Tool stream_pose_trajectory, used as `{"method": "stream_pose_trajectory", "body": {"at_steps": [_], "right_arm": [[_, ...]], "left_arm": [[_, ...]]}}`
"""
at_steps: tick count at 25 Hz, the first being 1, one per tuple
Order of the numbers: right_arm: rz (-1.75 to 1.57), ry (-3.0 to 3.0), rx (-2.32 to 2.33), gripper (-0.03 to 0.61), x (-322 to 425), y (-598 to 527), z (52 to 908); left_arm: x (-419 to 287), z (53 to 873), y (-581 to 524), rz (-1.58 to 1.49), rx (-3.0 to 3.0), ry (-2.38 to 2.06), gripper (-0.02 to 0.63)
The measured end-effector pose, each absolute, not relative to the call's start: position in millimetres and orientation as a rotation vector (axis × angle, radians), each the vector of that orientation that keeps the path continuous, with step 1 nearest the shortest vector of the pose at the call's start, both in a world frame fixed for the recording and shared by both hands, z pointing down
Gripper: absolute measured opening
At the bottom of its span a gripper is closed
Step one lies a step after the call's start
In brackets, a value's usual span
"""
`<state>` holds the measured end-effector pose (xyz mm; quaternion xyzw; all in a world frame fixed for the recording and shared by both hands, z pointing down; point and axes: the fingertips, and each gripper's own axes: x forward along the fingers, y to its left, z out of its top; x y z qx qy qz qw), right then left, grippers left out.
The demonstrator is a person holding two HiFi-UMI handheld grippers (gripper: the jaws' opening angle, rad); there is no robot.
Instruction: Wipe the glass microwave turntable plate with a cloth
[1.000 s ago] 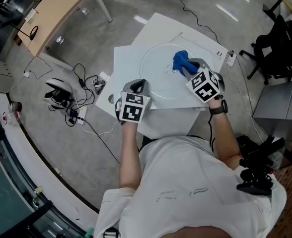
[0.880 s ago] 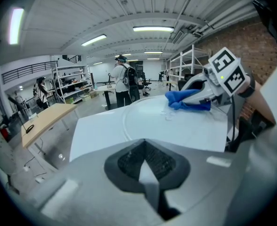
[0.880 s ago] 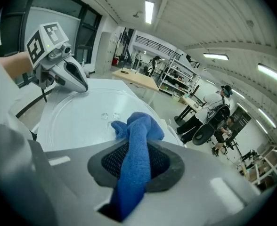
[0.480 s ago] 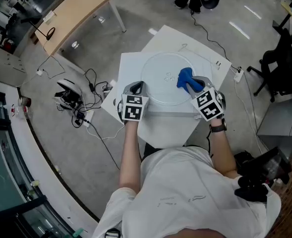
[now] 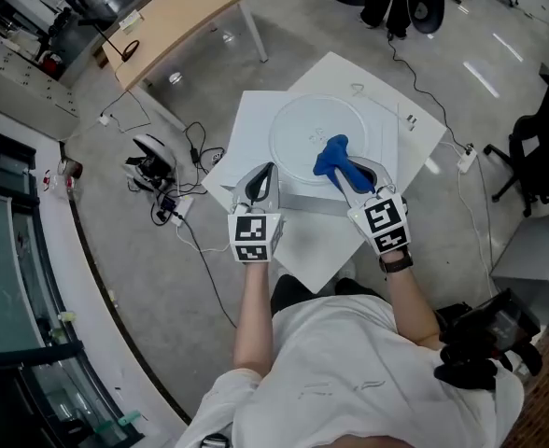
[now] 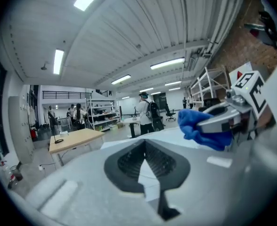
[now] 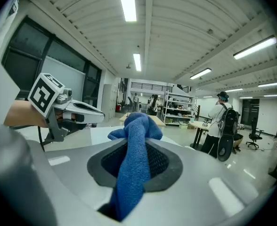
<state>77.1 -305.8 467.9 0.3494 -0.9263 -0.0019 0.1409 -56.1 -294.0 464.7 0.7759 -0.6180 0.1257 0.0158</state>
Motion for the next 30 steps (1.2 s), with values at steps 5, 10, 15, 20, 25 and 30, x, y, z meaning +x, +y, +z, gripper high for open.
{"method": "stream_pose_trajectory", "body": {"at_steps": [5,10,15,20,25,30], "right_arm": [[-0.034,-2.736,1.091,0.072,67.6,-261.1,439.5],[-0.028,-2.677,1.275,0.072,78.7,-215.9,435.7],[0.016,-2.588,1.421,0.074,75.5,-150.6,448.5],[0.080,-2.584,1.525,0.072,40.5,-70.5,444.3],[0.038,-2.676,1.563,0.072,-1.4,-27.5,410.1],[0.101,-2.714,1.548,0.069,-12.6,-21.7,388.7]], "left_arm": [[-43.0,434.7,-259.2,0.274,2.543,-1.875,0.002],[-28.0,426.4,-207.8,0.226,2.690,-1.750,0.002],[-71.1,439.3,-122.6,0.306,2.718,-1.712,0.002],[-93.9,449.9,-55.3,0.311,2.766,-1.604,0.002],[-106.2,416.3,-30.9,0.182,2.832,-1.543,0.002],[-95.4,363.0,-22.8,0.046,2.846,-1.560,0.002]]}}
